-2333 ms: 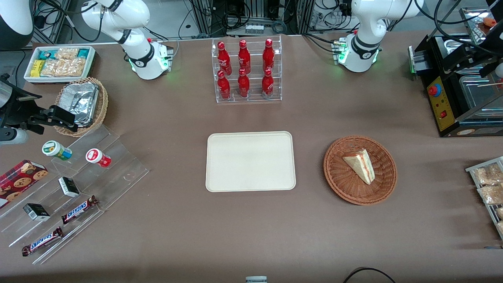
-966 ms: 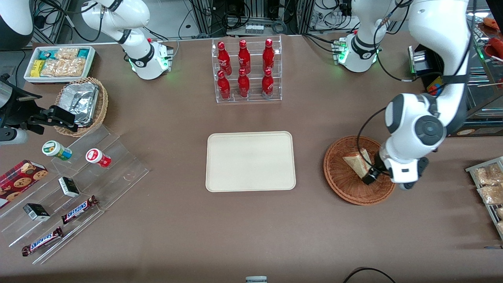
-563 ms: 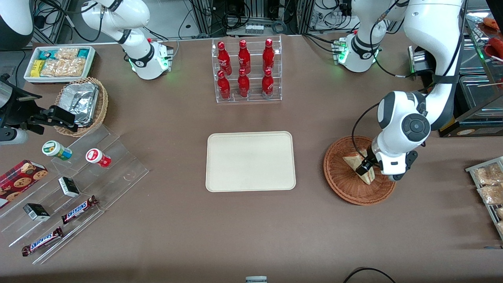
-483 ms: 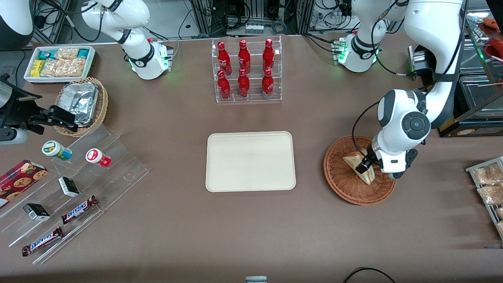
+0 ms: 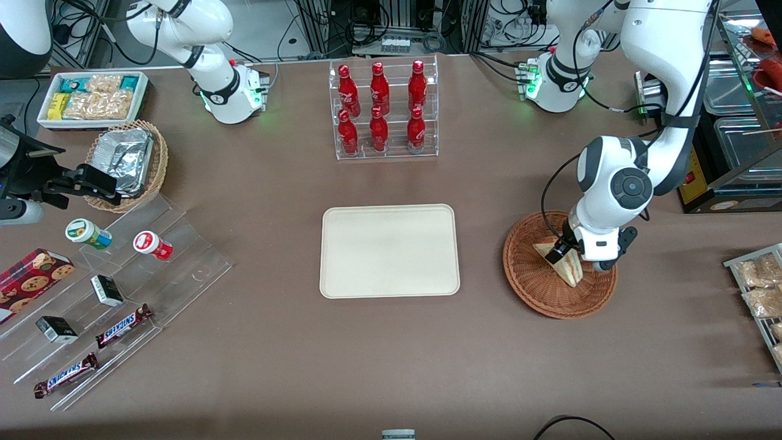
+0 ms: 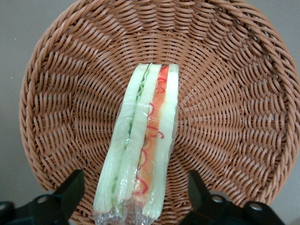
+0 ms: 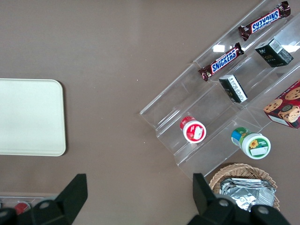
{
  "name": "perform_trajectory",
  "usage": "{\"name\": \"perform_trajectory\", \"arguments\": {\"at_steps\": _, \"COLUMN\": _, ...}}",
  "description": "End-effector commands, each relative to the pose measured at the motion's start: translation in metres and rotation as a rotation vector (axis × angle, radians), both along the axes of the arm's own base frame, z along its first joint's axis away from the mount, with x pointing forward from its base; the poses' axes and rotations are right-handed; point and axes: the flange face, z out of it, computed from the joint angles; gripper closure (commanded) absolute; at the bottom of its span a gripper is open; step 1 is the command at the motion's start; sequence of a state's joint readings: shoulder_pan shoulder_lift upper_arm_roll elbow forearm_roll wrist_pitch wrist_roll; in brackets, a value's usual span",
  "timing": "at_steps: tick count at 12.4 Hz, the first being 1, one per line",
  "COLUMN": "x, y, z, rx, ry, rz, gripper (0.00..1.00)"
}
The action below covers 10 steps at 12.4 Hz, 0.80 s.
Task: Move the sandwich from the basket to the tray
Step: 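Close the left gripper on the sandwich wrapper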
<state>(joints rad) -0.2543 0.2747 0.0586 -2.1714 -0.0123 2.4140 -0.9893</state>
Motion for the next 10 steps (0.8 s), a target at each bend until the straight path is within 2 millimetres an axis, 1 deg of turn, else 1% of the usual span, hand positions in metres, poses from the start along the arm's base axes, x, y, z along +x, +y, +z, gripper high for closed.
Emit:
{"name": "perform_trajectory", "arguments": {"at_steps": 1, "x": 0.001, "y": 0.0, "z": 0.001, "rx": 0.004, "ry": -0.019, "rz": -0.005, "gripper": 1.0}}
{"name": "perform_trajectory", "arguments": {"at_steps": 3, "x": 0.01, "y": -0.002, "z": 0.011, "rx": 0.002, "ry": -0.027, "rz": -0.007, "gripper": 1.0}}
{"name": "perform_trajectory", "arguments": {"at_steps": 4, "x": 0.015, "y": -0.004, "z": 0.02, "rx": 0.004, "ry": -0.016, "rz": -0.007, "gripper": 1.0}}
{"name": "perform_trajectory", "arguments": {"at_steps": 5, "x": 0.019, "y": -0.007, "z": 0.032, "rx": 0.027, "ry": 0.012, "rz": -0.033, "gripper": 1.0}}
{"name": "perform_trajectory", "arguments": {"at_steps": 6, "x": 0.023, "y": -0.015, "z": 0.05, "rx": 0.075, "ry": 0.048, "rz": -0.088, "gripper": 1.0}}
{"name": "perform_trajectory", "arguments": {"at_steps": 8, "x": 0.029, "y": -0.05, "z": 0.113, "rx": 0.134, "ry": 0.124, "rz": -0.181, "gripper": 1.0}}
{"name": "perform_trajectory", "arguments": {"at_steps": 9, "x": 0.03, "y": -0.077, "z": 0.144, "rx": 0.143, "ry": 0.139, "rz": -0.219, "gripper": 1.0}}
{"name": "perform_trajectory", "arguments": {"at_steps": 10, "x": 0.028, "y": -0.103, "z": 0.166, "rx": 0.137, "ry": 0.131, "rz": -0.251, "gripper": 1.0}}
